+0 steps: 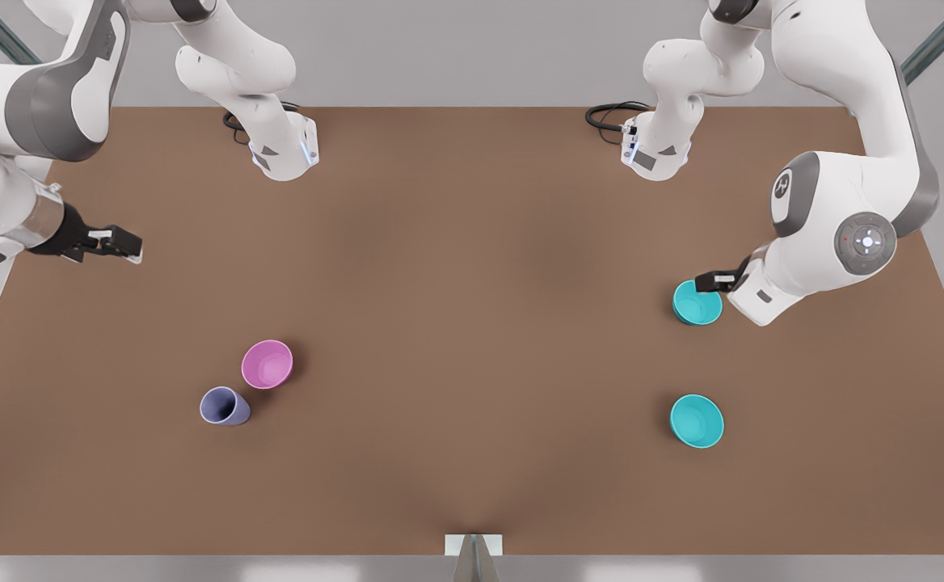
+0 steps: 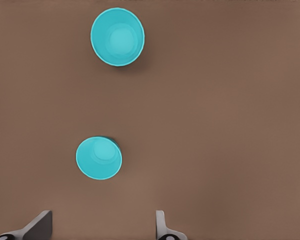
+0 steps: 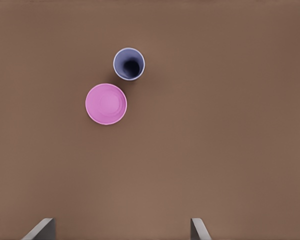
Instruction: Stack the blue bowl on the pink bowl
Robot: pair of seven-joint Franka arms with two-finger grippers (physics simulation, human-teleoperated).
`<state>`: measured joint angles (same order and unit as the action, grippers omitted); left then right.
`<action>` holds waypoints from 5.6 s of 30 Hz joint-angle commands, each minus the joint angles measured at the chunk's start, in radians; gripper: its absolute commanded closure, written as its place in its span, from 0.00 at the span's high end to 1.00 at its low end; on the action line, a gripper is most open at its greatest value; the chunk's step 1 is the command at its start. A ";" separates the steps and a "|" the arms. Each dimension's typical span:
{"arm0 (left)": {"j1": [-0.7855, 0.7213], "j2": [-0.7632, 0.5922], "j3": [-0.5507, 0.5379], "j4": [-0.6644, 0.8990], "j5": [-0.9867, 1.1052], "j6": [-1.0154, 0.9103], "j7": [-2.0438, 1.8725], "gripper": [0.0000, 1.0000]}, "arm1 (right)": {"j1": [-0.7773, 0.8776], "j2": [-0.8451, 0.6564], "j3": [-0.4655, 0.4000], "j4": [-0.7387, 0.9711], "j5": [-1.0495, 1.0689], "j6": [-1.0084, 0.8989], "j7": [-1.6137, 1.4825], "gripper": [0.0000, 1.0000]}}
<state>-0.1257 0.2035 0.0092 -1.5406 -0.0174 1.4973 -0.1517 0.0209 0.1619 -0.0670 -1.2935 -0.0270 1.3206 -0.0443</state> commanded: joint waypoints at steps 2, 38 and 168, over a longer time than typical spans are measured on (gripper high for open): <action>0.001 -0.001 0.000 0.000 0.001 0.014 -0.055 1.00 | 0.001 0.001 0.000 0.002 0.002 0.016 -0.009 1.00; 0.097 0.046 -0.020 0.053 0.016 -0.078 0.040 1.00 | -0.027 0.400 0.007 -0.579 0.312 0.965 0.187 1.00; -0.333 0.646 -0.005 0.321 -0.289 0.424 -0.578 1.00 | -0.055 0.021 0.030 -0.136 0.032 0.172 -0.075 1.00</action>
<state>-0.4520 0.8416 0.0031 -1.2226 -0.3297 1.9788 -0.5817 -0.0337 0.1837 -0.0367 -1.4293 0.0040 1.4912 -0.1071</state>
